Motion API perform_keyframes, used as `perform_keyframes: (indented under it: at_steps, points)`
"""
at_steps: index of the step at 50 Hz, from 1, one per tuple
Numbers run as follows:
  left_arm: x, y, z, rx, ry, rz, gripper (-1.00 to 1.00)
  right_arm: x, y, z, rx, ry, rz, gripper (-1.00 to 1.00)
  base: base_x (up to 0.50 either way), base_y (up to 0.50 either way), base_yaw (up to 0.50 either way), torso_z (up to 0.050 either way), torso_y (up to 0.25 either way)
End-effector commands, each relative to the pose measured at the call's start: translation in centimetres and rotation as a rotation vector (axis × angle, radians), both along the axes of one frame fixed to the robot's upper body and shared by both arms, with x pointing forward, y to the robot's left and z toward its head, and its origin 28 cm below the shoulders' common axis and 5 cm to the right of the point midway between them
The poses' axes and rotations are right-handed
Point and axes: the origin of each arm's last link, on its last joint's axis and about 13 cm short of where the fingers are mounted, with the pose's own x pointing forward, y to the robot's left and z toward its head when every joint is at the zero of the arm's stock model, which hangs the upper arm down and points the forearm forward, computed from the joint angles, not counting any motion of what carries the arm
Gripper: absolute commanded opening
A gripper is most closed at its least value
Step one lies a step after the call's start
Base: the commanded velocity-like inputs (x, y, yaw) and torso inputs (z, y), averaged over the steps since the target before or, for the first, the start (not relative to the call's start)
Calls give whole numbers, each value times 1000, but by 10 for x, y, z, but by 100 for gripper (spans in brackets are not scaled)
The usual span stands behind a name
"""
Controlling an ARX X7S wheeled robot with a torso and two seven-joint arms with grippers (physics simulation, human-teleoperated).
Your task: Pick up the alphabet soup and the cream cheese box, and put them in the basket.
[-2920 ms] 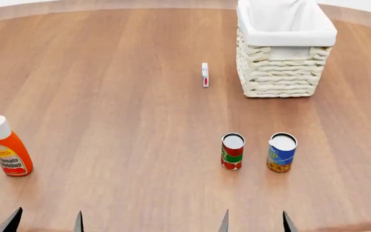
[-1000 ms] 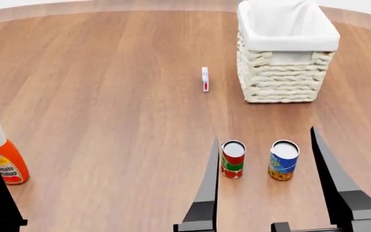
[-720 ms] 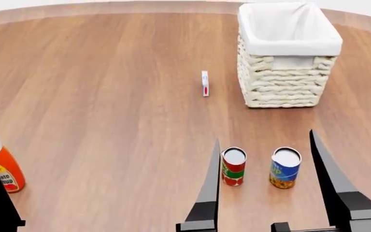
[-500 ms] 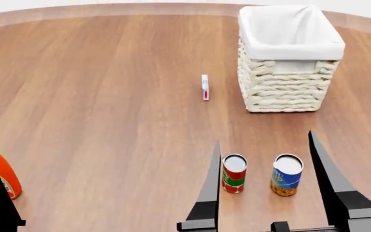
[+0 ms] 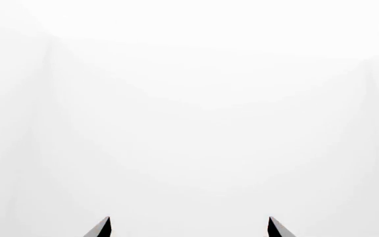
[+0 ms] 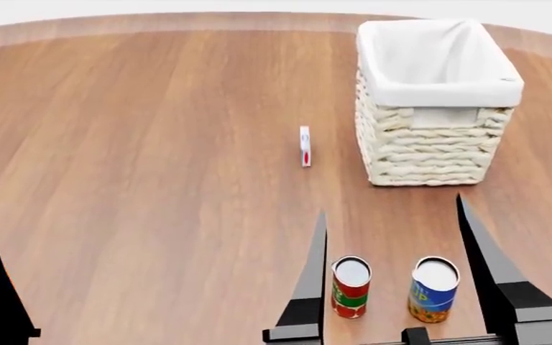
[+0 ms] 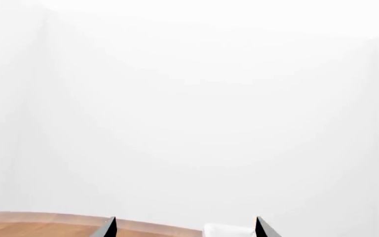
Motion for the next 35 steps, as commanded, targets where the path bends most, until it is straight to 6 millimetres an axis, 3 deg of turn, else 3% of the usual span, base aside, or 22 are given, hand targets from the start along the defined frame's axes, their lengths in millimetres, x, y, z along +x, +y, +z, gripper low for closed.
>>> perform_keyframes:
  at_steps: [1,35]
  points:
    - [0,0,-1,0,3,-1,100,-1,0,1,-3,-1,1,100,180,0,0,0,0]
    - [1,0,-4,-21,11,2,100,-1,-1,-1,3,1,2,100,180,0,0,0,0]
